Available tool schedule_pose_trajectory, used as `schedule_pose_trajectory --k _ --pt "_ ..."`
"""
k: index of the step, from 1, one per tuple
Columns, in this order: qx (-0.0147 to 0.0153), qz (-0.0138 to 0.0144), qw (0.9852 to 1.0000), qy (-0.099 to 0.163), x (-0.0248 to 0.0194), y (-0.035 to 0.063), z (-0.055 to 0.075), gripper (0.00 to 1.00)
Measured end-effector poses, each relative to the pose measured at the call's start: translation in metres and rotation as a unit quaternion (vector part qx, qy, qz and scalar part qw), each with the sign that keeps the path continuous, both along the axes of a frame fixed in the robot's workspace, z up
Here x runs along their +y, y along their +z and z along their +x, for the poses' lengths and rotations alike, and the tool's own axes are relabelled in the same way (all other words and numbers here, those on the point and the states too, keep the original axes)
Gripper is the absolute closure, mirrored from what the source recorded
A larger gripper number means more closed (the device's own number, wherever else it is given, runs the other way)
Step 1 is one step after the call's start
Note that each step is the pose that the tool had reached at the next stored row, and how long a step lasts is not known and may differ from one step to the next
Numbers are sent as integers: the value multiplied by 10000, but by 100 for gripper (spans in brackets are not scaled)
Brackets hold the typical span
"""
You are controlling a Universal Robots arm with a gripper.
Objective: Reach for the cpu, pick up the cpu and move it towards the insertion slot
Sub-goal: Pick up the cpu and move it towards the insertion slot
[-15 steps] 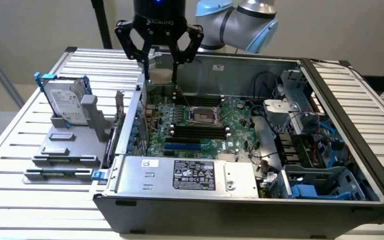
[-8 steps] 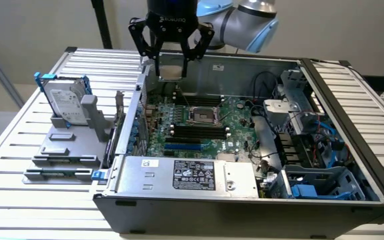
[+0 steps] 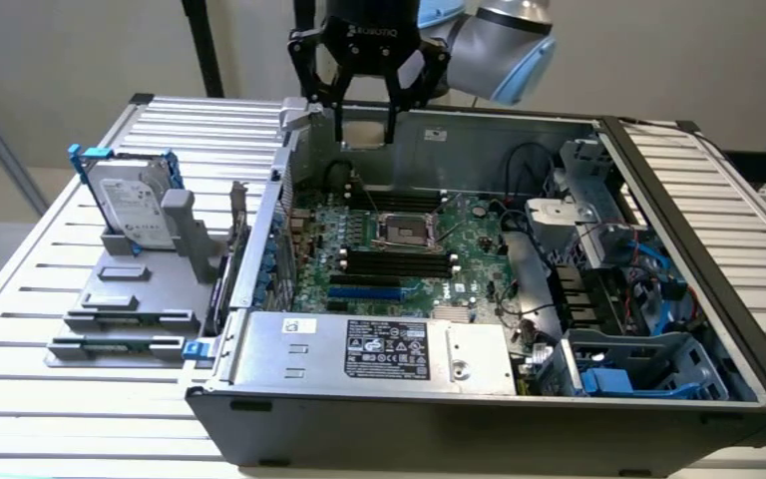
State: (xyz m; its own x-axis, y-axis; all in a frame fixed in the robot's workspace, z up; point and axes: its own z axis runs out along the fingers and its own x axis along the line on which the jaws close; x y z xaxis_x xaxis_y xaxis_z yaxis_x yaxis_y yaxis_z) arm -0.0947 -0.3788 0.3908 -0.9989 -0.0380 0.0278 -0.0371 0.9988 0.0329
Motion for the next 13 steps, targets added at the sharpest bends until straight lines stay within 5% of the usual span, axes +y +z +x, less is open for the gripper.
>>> schedule_pose_trajectory --k 13 --pt "0 -1 10000 0 367 -66 386 45"
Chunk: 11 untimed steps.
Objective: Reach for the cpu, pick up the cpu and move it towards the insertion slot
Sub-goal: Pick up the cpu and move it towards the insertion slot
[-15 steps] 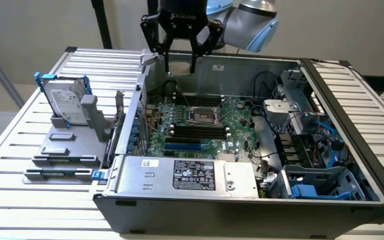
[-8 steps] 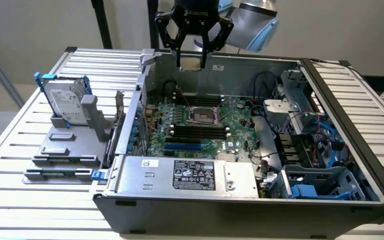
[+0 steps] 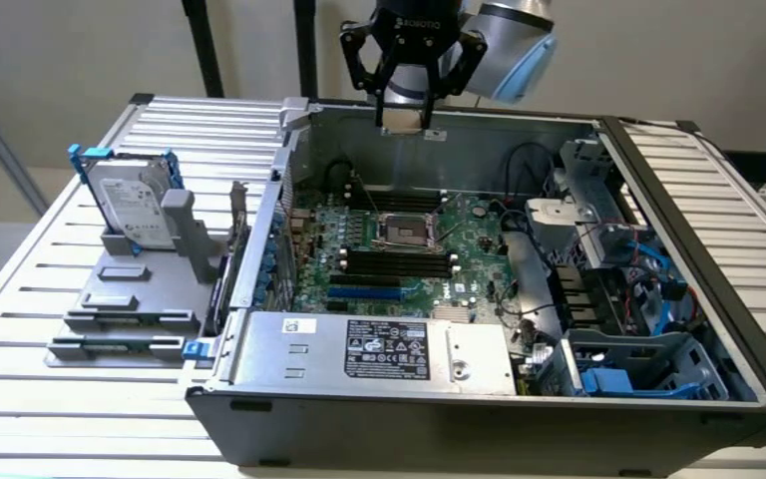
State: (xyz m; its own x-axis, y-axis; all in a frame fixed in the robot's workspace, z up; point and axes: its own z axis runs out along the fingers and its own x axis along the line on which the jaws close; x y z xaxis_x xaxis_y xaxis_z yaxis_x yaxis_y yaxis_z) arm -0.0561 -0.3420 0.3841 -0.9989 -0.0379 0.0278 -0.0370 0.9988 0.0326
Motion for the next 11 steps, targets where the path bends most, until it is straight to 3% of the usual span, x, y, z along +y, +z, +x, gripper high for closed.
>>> schedule_pose_trajectory --k 5,11 --pt "0 -2 10000 1 135 -82 160 45" --pt "-2 0 10000 -33 177 -156 218 45"
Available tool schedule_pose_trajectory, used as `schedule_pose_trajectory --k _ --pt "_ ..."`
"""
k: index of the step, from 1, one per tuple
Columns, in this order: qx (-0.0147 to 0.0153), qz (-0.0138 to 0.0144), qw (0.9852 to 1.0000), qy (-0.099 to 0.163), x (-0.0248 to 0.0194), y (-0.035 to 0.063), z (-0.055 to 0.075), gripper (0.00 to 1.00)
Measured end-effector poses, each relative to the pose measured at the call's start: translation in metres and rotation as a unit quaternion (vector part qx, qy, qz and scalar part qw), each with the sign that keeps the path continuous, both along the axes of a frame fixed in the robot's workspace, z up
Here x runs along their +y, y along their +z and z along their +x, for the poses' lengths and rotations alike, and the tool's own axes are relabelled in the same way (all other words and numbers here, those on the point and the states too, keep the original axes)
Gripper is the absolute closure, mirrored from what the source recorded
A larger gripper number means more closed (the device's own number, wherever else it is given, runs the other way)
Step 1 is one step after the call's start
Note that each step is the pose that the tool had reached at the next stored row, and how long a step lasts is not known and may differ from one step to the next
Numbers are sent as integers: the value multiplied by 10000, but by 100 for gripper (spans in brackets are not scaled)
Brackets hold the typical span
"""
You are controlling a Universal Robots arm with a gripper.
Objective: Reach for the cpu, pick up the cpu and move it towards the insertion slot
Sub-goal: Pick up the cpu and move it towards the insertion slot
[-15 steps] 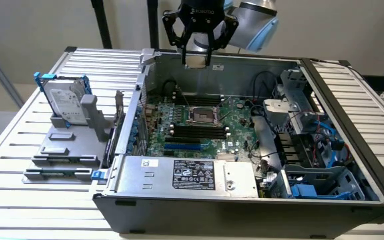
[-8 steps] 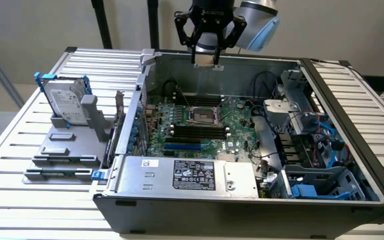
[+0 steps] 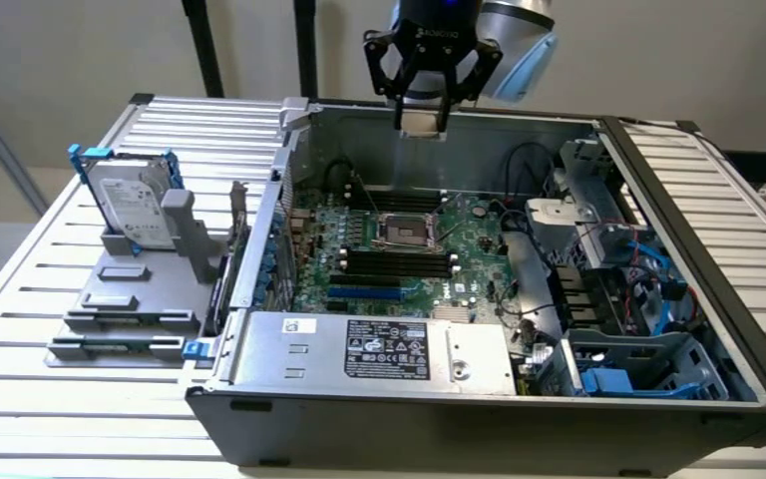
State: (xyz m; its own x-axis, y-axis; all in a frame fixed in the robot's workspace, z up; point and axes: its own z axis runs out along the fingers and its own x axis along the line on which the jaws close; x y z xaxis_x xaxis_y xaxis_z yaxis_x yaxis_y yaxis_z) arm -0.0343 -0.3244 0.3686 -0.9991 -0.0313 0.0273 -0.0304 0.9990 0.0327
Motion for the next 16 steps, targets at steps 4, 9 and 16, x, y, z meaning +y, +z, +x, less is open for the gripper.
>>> schedule_pose_trajectory --k 4,9,16 --pt "-14 10 10000 -63 4 -32 1 45" --pt "-45 68 9999 -128 11 -54 0 45" --pt "-53 71 9999 -133 12 -56 1 45"
